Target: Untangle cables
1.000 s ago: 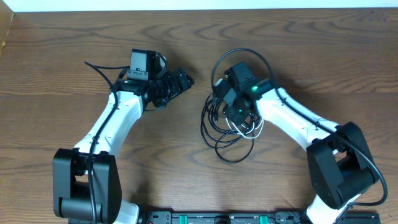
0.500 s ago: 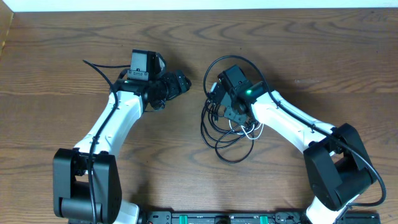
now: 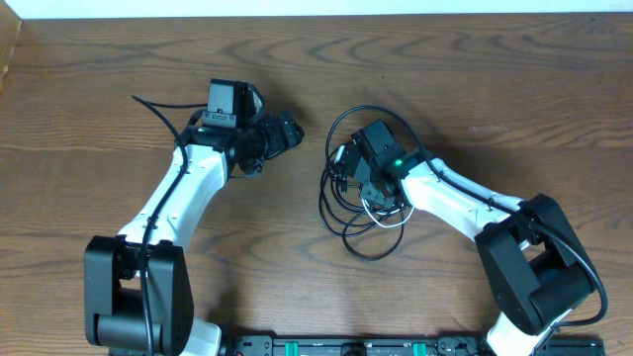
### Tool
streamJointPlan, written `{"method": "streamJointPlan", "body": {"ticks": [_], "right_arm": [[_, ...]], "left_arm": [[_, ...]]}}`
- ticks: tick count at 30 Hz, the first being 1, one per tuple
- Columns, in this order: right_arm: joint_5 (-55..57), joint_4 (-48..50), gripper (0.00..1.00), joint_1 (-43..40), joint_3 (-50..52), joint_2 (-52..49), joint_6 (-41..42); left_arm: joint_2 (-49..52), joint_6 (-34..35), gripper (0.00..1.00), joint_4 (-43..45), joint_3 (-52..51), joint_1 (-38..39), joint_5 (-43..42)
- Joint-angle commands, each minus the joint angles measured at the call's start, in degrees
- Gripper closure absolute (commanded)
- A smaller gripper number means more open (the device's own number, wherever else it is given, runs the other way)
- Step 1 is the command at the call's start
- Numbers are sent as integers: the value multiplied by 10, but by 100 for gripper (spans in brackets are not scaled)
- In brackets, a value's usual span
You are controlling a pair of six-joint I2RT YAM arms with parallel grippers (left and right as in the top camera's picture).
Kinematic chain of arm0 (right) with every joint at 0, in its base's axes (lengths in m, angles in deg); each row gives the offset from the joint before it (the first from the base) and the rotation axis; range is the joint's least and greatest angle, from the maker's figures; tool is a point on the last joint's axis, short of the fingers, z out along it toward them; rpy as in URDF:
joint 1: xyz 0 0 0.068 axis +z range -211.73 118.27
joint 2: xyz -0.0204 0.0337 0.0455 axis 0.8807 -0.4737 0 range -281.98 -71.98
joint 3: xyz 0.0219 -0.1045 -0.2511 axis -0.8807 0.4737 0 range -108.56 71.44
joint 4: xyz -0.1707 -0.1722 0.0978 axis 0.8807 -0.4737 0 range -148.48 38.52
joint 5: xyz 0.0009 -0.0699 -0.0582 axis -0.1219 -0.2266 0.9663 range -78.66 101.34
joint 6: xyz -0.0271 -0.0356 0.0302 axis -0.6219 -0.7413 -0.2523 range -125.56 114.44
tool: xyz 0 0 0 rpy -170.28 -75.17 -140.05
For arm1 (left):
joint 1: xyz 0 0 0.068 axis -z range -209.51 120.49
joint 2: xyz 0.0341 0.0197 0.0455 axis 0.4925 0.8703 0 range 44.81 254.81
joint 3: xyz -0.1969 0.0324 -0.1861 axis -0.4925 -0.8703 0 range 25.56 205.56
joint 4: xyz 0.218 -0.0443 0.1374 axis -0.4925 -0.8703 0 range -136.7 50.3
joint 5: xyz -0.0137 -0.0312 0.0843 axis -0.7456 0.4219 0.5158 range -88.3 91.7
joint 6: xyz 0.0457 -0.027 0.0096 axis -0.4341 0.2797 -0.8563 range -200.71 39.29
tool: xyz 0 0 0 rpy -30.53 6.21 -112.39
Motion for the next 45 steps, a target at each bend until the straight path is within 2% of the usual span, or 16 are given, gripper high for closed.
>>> {"method": "streamJointPlan", "body": {"ticks": [1,9,19,23,24,26,27,28,36,40,43,45], "right_arm": [[-3,23,66,-1,16,0,-19],[-2,71,57,-7,26,-1,-19],[-2,82,57,-13,33,-2,-19],[-2,69,63,-16,38,-19,-18],[-2,64,67,-16,38,-24,-18],[-2,52,81,-16,38,-33,-18],[-2,43,96,-16,38,-34,-18],[-2,38,99,-16,38,-34,-18],[-2,52,99,-5,11,12,105],[-29,54,99,-9,-7,97,162],[-103,54,99,-21,-7,165,181],[-186,59,99,-41,-7,221,205]], "left_arm": [[0,-10,9,-2,3,0,8],[0,-10,10,-2,3,1,8],[0,-10,10,-4,3,0,8],[0,-10,10,-4,3,0,8],[0,-10,10,-4,3,0,8],[0,-10,10,-4,3,0,8],[0,-10,9,-4,3,0,8],[0,-10,9,-4,3,0,8],[-1,-10,10,-6,3,-4,19],[-1,-10,10,-6,3,-32,-56],[-1,-9,10,-4,3,-62,-164],[-1,-9,10,10,3,-87,-276]]}}
